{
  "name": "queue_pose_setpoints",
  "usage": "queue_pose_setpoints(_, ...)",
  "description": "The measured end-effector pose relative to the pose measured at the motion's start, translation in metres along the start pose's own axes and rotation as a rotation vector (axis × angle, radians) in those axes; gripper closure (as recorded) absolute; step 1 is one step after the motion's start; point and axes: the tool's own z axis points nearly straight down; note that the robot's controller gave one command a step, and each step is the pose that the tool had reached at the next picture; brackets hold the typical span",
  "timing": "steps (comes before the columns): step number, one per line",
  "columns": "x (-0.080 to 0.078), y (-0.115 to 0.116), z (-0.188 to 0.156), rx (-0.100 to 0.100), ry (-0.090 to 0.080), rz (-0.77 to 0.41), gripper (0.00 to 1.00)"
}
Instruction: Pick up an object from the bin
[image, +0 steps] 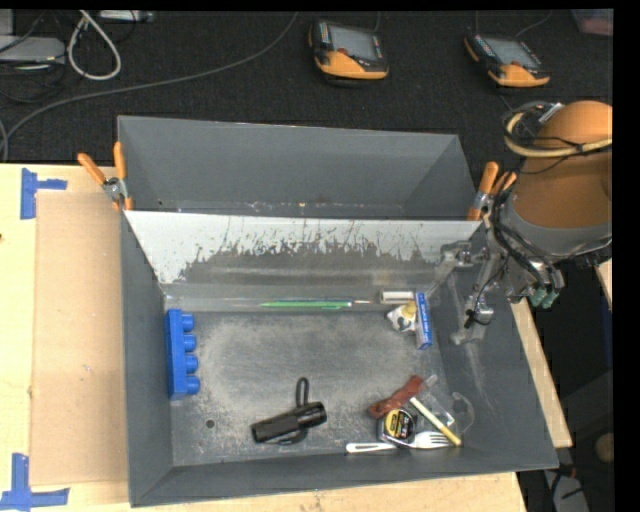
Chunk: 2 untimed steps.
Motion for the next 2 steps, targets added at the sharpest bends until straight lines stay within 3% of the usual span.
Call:
queue_pose_setpoints(1,-0.002,0.0,-0.004,0.002,-0.007,-0.003,0.0)
queue_pose_setpoints(2,0.025,0.003,0.049,0.002,-0.008,-0.191,0.0)
